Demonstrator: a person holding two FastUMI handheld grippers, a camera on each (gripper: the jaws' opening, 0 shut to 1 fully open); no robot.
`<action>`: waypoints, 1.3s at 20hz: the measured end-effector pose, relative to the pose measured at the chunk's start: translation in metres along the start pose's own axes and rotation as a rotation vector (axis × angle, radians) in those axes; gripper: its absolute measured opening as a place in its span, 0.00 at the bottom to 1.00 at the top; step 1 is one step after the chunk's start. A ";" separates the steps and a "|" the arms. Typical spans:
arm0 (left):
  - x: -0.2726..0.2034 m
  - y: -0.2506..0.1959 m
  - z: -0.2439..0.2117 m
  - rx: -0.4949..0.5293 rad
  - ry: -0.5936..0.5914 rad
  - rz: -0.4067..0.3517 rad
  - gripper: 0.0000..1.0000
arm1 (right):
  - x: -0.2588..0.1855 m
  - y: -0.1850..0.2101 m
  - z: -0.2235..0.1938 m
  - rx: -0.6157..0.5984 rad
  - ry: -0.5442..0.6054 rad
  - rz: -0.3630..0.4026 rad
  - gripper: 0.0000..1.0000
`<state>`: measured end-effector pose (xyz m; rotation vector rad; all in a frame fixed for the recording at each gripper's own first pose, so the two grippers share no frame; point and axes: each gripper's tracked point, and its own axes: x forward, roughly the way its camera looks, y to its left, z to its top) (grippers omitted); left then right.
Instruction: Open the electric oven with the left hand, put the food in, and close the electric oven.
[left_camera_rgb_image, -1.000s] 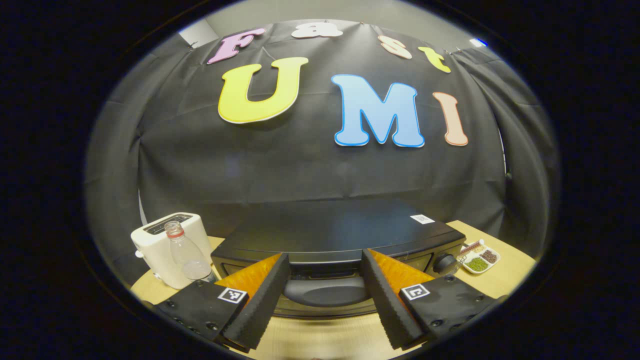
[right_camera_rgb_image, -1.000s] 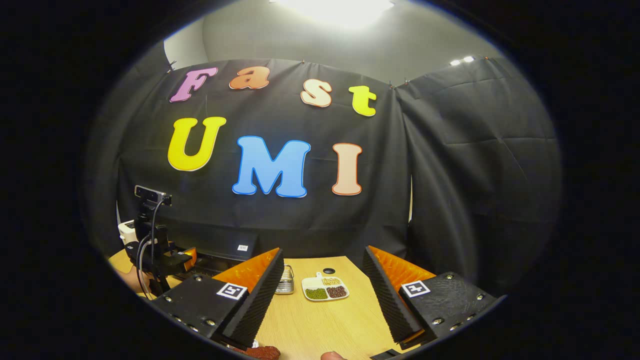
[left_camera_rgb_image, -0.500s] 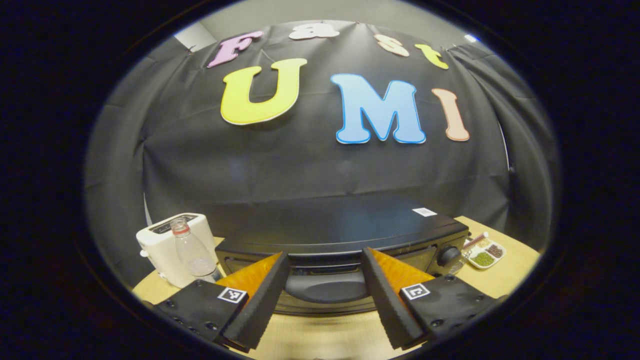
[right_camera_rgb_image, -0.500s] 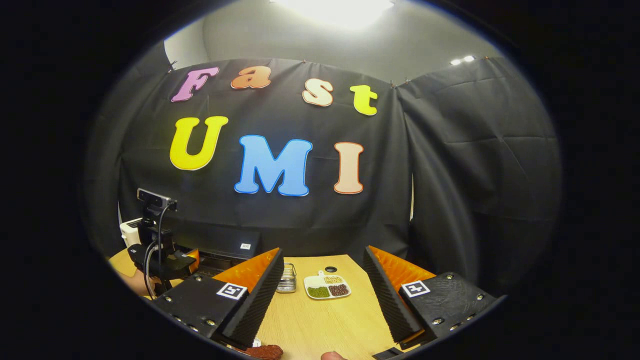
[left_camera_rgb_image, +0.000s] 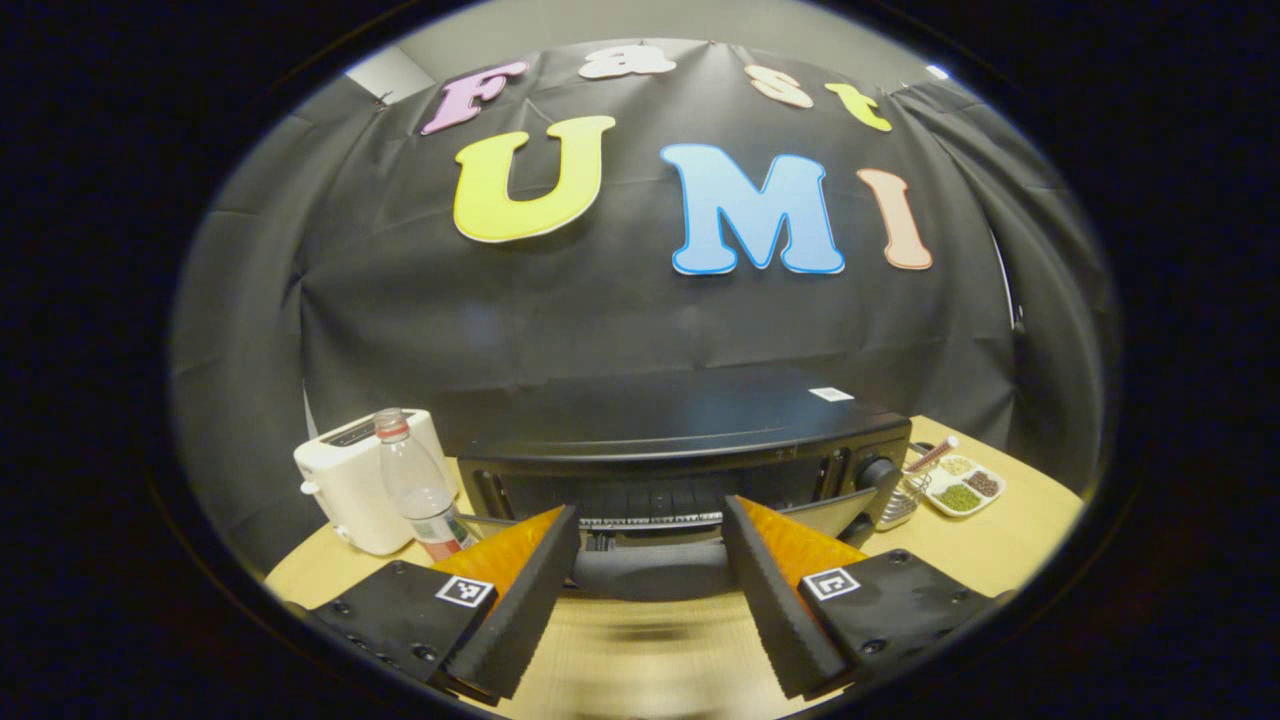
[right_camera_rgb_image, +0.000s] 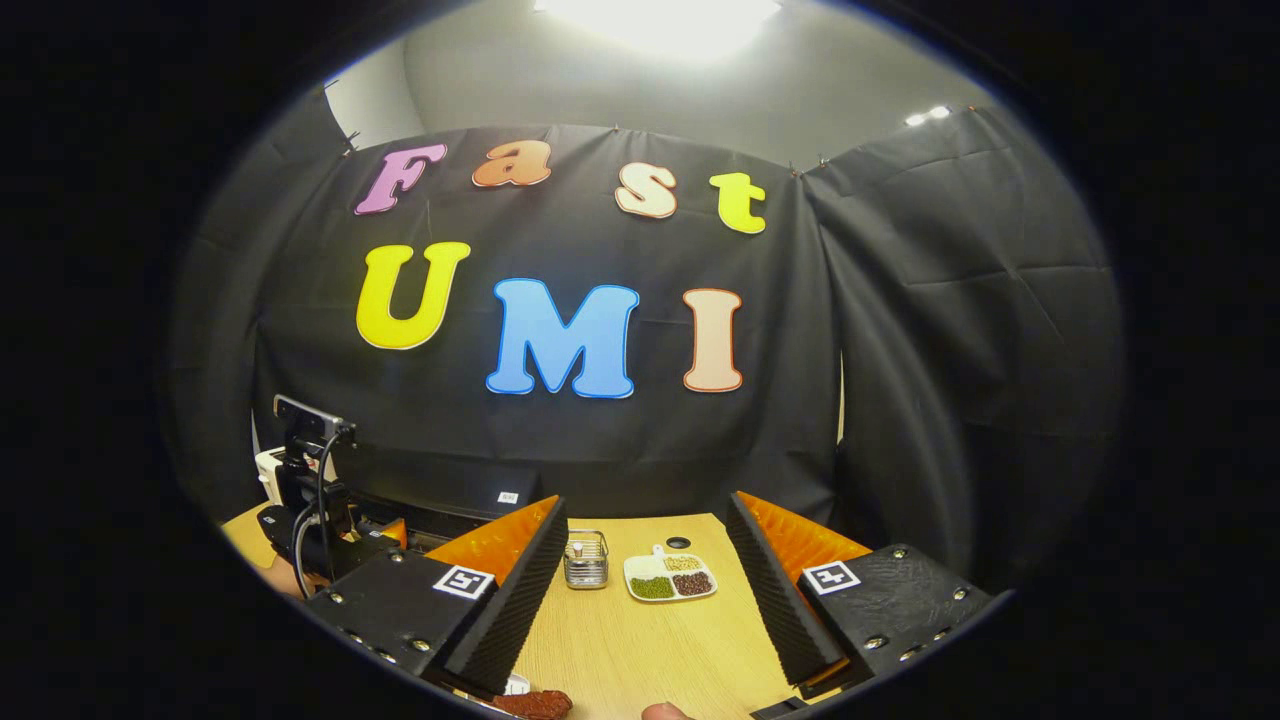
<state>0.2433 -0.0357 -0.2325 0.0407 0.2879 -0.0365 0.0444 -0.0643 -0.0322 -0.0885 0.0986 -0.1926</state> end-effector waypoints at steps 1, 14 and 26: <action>-0.003 0.001 -0.002 0.002 0.007 0.003 1.00 | -0.001 -0.001 0.001 0.003 -0.001 0.003 0.96; -0.041 -0.003 -0.046 0.000 0.084 0.040 0.96 | -0.013 -0.016 -0.011 0.004 0.020 0.043 0.97; -0.061 -0.010 -0.096 0.017 0.181 0.034 0.97 | -0.017 -0.020 -0.035 0.014 0.084 0.082 0.97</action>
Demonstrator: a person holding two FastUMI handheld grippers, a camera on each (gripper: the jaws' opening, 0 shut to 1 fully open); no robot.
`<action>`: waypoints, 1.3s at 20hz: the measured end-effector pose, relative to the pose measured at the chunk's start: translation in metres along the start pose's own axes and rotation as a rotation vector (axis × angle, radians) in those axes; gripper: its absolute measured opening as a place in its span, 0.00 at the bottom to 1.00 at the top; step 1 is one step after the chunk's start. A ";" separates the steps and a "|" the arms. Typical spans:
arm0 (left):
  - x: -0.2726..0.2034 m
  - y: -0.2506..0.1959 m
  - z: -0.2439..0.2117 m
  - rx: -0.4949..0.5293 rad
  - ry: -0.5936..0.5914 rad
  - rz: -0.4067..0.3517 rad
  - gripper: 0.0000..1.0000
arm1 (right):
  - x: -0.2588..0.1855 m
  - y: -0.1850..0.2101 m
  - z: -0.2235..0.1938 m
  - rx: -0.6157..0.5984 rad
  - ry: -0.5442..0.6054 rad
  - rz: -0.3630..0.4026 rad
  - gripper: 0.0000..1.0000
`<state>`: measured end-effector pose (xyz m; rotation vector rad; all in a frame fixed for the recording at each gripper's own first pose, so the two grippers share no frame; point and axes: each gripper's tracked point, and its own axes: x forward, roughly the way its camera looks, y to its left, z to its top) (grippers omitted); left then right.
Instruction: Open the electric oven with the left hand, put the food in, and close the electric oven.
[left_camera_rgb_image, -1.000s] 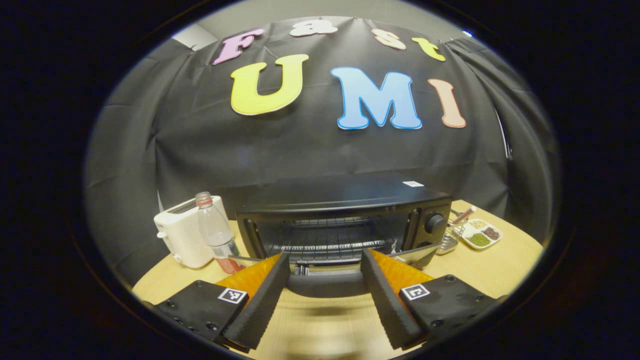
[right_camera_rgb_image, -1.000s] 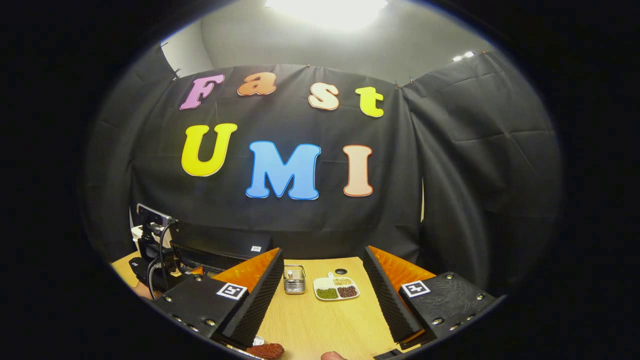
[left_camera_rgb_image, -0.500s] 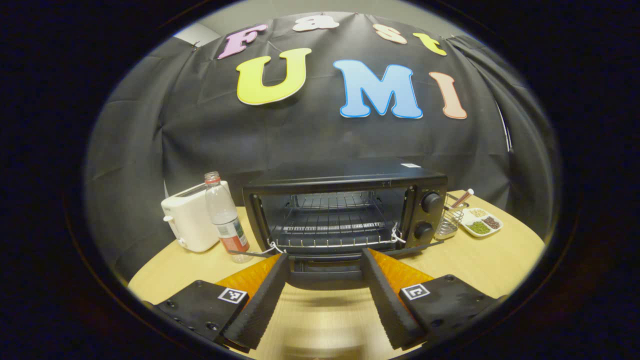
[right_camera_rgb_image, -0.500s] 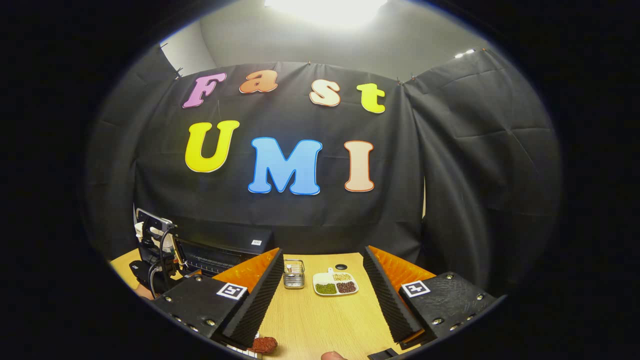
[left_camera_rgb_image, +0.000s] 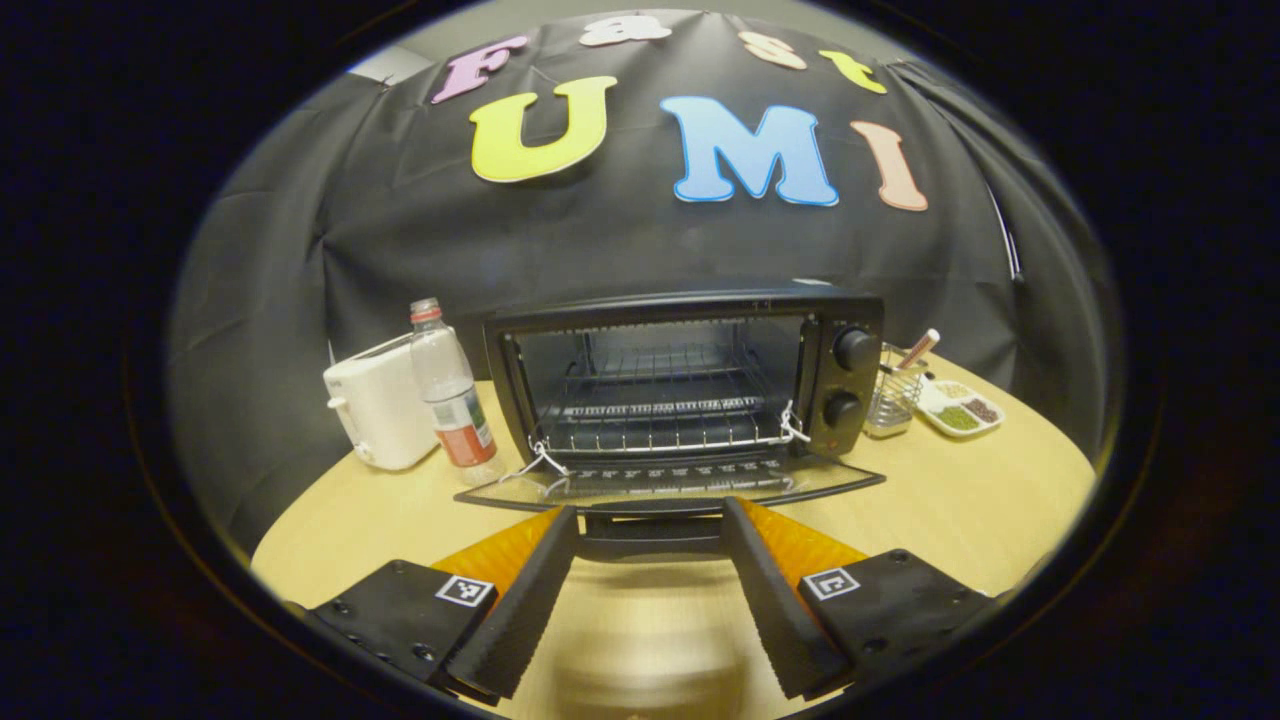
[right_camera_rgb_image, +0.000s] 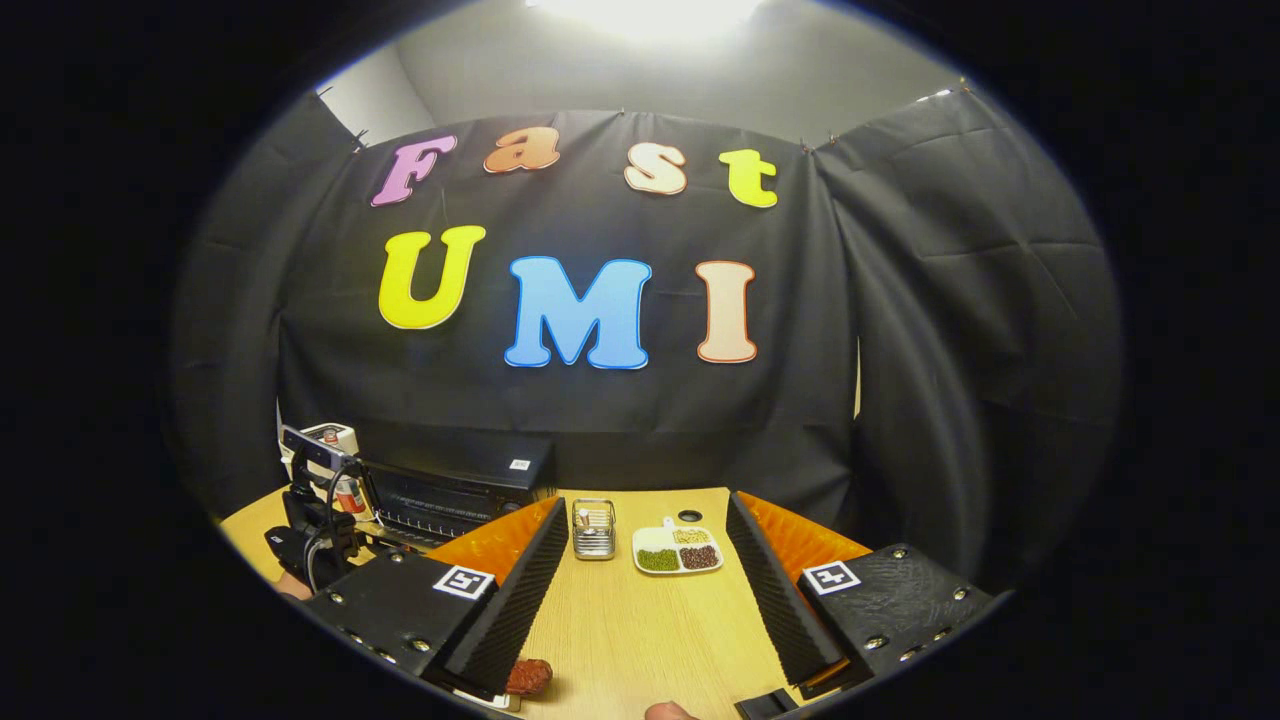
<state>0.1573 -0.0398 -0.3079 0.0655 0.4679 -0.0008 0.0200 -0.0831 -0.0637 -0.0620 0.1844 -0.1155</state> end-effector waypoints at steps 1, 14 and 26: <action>0.000 0.000 -0.006 0.007 0.011 -0.001 0.92 | 0.001 -0.001 -0.002 0.003 0.006 -0.001 0.97; -0.002 -0.010 -0.049 0.027 0.118 -0.016 0.94 | -0.005 -0.002 -0.019 0.003 0.050 0.012 0.97; -0.094 -0.002 0.088 -0.023 -0.192 -0.007 0.93 | 0.004 0.021 -0.070 0.040 0.182 0.151 0.97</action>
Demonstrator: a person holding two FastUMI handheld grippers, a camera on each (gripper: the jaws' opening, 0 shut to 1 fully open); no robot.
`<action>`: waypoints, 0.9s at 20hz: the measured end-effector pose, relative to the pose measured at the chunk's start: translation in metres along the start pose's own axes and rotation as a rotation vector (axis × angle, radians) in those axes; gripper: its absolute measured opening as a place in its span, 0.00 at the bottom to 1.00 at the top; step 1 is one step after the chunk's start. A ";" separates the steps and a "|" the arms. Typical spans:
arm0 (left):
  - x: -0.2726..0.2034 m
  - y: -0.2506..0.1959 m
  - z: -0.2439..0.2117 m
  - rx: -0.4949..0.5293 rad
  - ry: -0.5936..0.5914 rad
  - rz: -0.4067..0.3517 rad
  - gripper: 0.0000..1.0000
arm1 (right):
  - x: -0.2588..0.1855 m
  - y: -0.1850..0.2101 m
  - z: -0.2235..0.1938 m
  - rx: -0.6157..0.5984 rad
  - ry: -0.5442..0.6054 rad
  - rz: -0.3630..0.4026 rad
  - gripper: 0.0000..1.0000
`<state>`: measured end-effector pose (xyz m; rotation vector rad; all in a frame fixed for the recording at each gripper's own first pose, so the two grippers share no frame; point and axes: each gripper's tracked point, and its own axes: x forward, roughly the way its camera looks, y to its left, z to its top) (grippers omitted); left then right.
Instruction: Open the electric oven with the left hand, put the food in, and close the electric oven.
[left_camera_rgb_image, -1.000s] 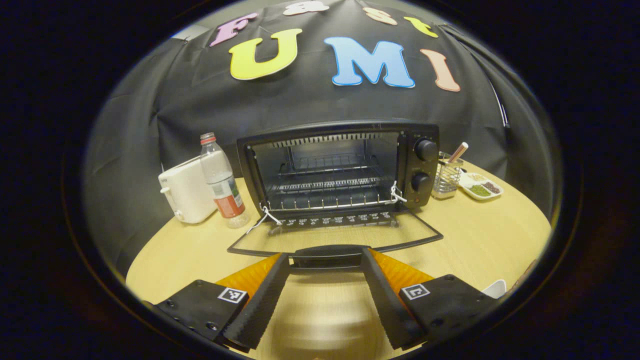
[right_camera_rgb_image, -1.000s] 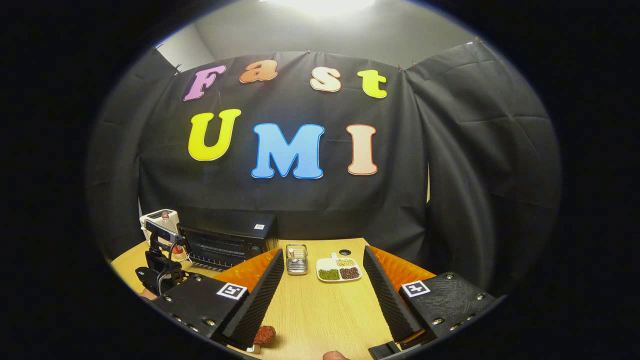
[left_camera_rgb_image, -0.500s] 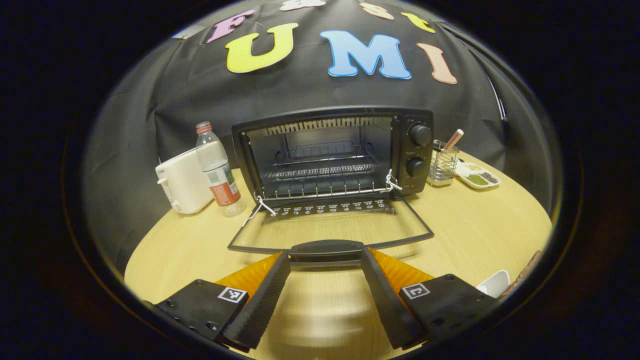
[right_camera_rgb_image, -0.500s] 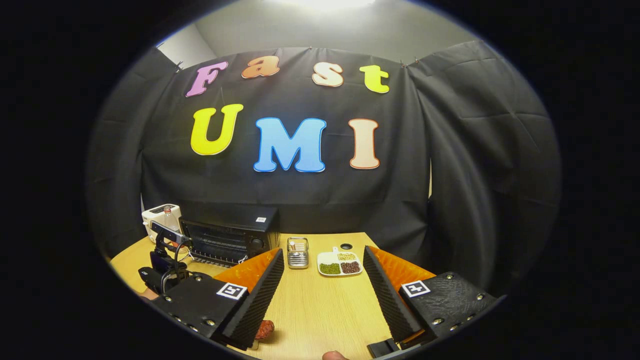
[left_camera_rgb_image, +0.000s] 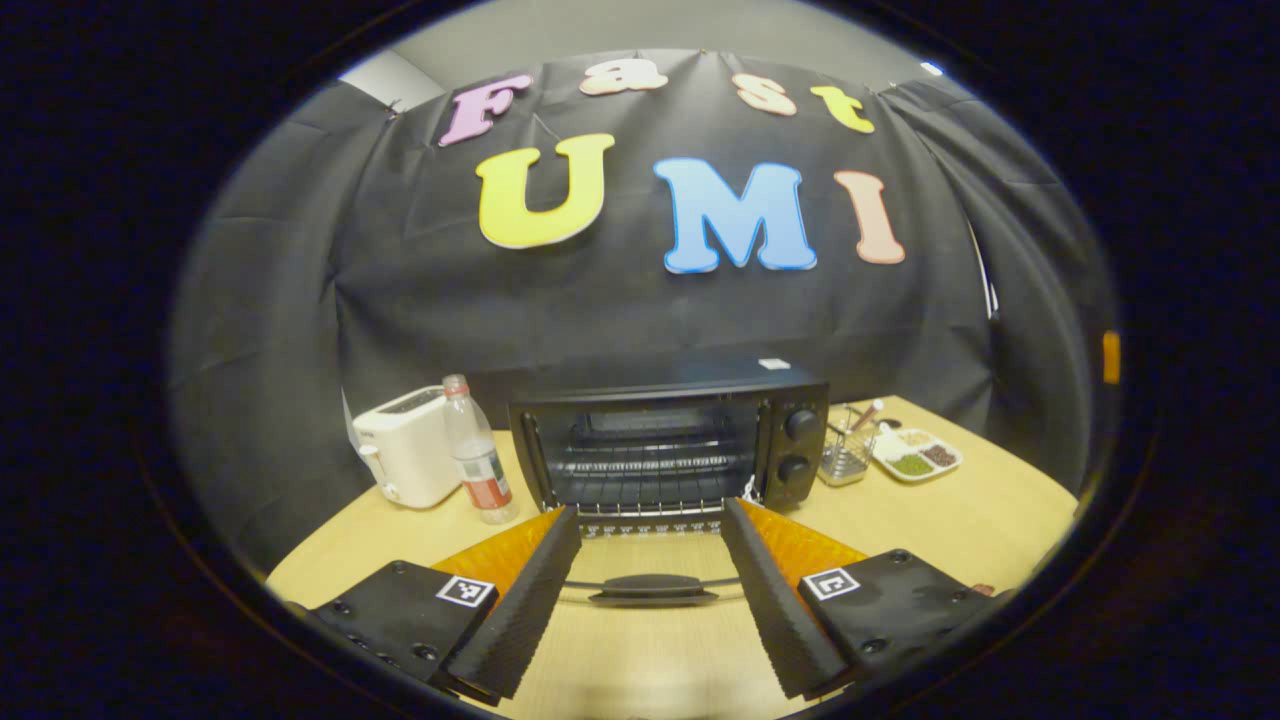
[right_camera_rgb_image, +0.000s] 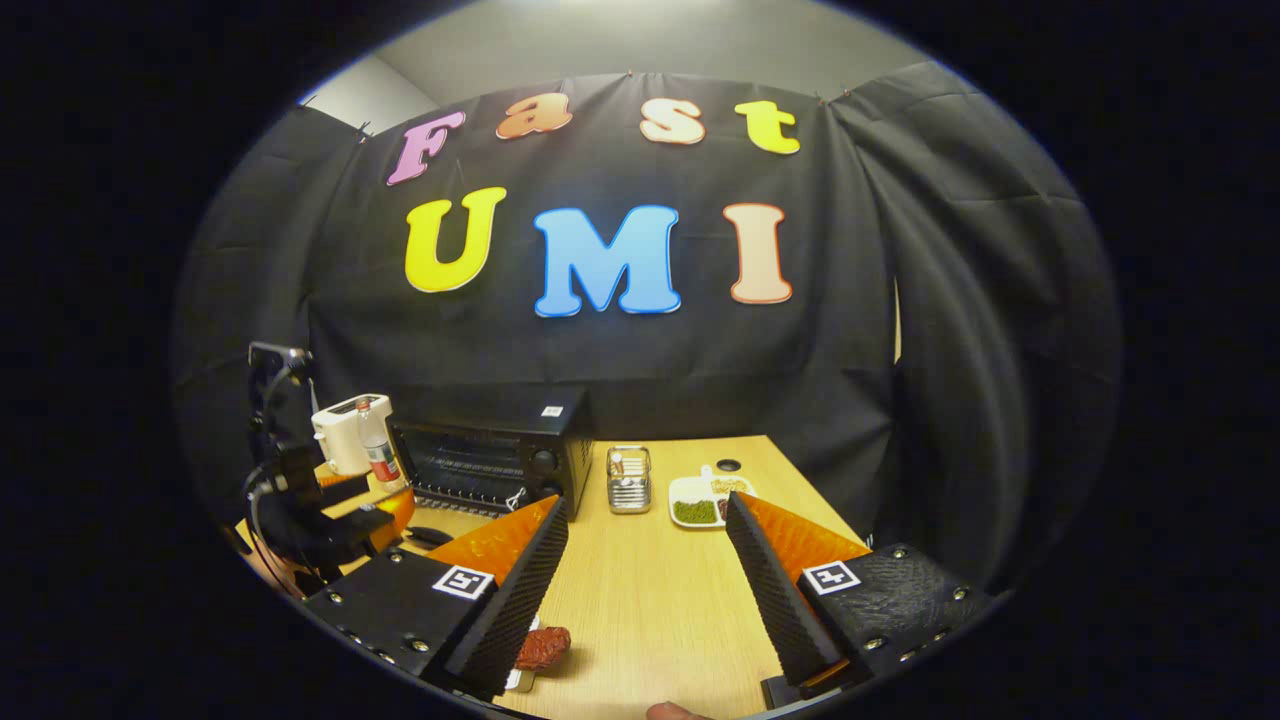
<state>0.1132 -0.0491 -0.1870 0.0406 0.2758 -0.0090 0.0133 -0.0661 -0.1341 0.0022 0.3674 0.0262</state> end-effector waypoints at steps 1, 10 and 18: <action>-0.010 0.003 0.014 -0.006 -0.027 0.007 0.94 | 0.001 0.002 -0.008 0.007 0.026 0.016 0.97; -0.117 0.046 0.078 -0.036 -0.172 0.115 0.97 | 0.011 0.031 -0.080 0.326 0.275 0.217 0.97; -0.162 0.065 0.104 -0.072 -0.226 0.166 1.00 | 0.018 0.051 -0.142 0.589 0.508 0.299 0.96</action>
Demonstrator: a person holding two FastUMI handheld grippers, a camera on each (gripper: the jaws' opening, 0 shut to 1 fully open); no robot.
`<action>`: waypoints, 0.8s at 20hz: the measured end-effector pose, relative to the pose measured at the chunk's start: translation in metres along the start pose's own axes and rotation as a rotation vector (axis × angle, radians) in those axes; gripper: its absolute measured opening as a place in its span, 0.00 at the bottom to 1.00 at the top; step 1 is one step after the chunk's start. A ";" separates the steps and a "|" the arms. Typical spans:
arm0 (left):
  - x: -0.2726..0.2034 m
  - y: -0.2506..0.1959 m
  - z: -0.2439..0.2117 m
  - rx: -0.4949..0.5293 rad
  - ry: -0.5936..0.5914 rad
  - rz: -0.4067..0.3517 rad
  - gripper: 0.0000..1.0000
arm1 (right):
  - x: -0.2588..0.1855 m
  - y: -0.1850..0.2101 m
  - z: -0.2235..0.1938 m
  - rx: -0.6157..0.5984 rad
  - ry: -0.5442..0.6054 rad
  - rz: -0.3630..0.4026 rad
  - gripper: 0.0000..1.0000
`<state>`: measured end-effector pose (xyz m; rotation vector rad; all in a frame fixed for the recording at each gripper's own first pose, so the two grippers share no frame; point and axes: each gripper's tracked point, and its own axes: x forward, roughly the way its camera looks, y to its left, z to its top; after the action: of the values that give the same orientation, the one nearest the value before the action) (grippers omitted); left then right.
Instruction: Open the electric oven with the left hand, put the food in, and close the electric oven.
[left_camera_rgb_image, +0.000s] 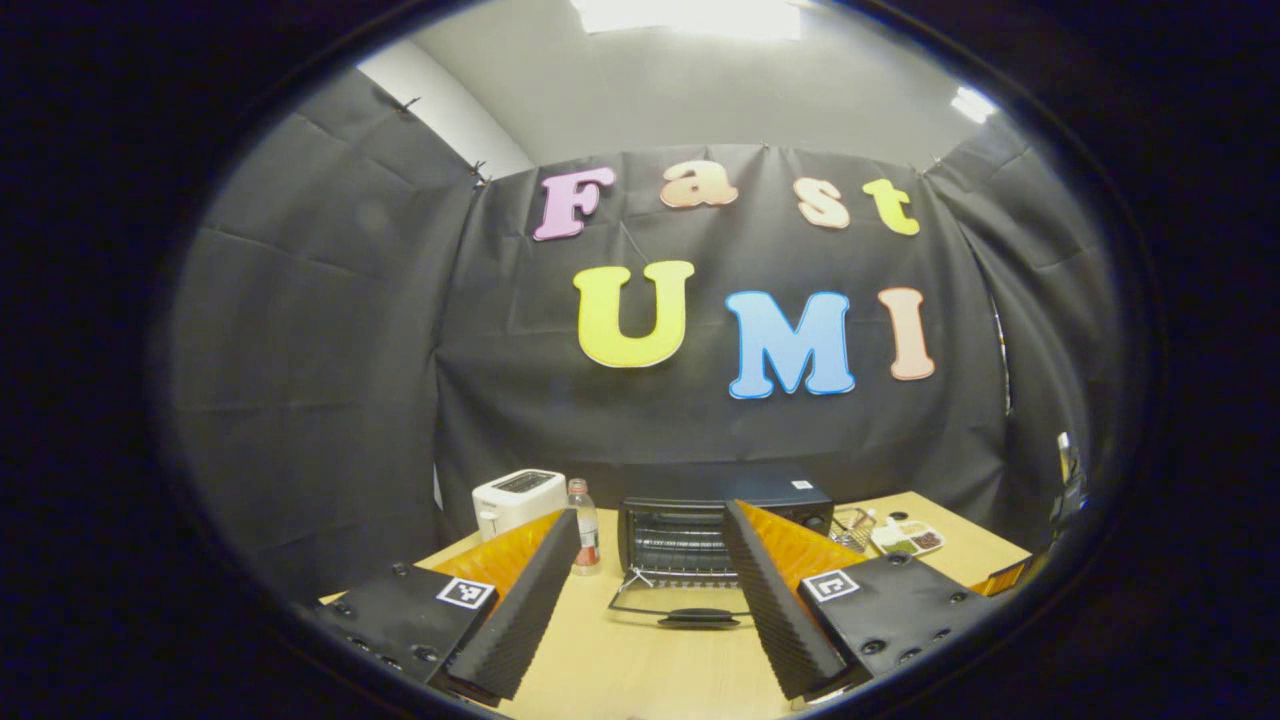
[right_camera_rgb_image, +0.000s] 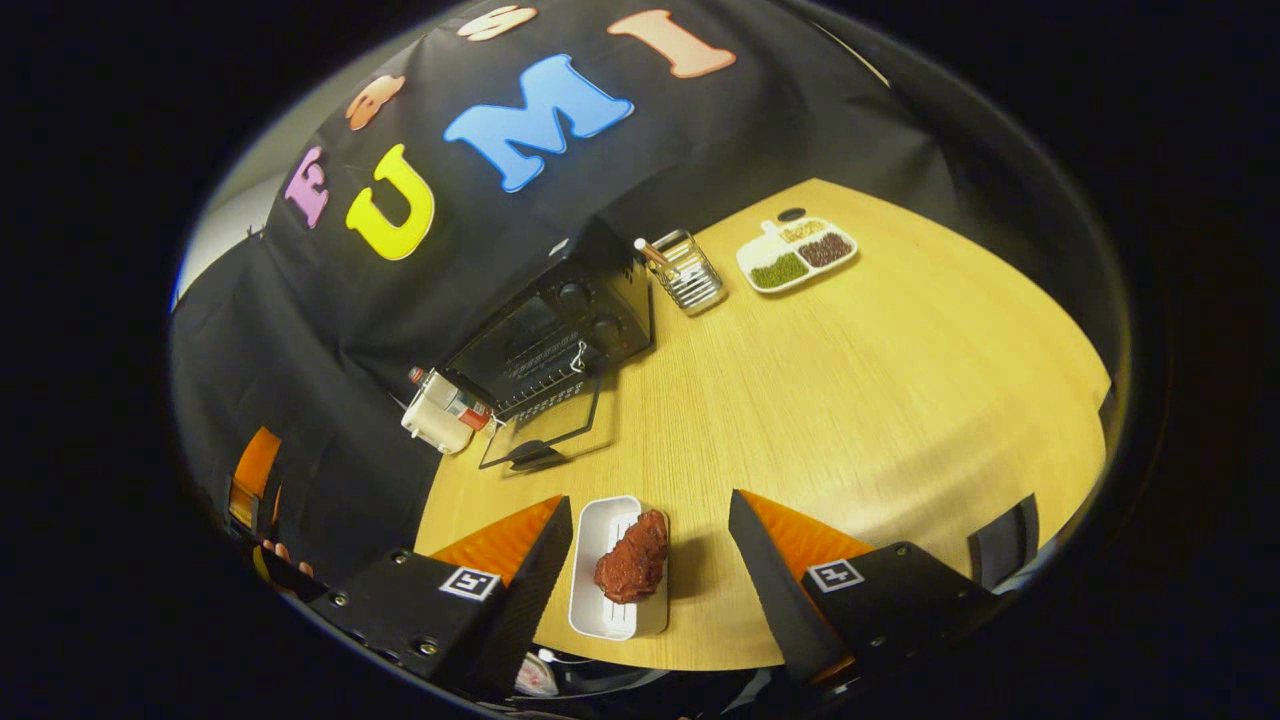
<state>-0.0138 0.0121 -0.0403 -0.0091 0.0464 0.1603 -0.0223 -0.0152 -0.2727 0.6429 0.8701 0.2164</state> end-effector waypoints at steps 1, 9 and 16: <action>-0.001 0.002 0.001 -0.001 0.001 0.003 1.00 | 0.004 -0.001 -0.004 0.025 0.023 0.011 0.96; -0.010 0.023 0.015 -0.001 -0.021 0.032 0.91 | 0.035 0.005 -0.035 0.197 0.159 0.074 0.76; -0.003 0.039 0.015 -0.036 -0.020 0.049 1.00 | 0.041 0.004 -0.054 0.254 0.227 0.082 0.42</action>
<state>-0.0227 0.0507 -0.0250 -0.0420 0.0237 0.2103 -0.0377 0.0285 -0.3222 0.9040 1.1015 0.2585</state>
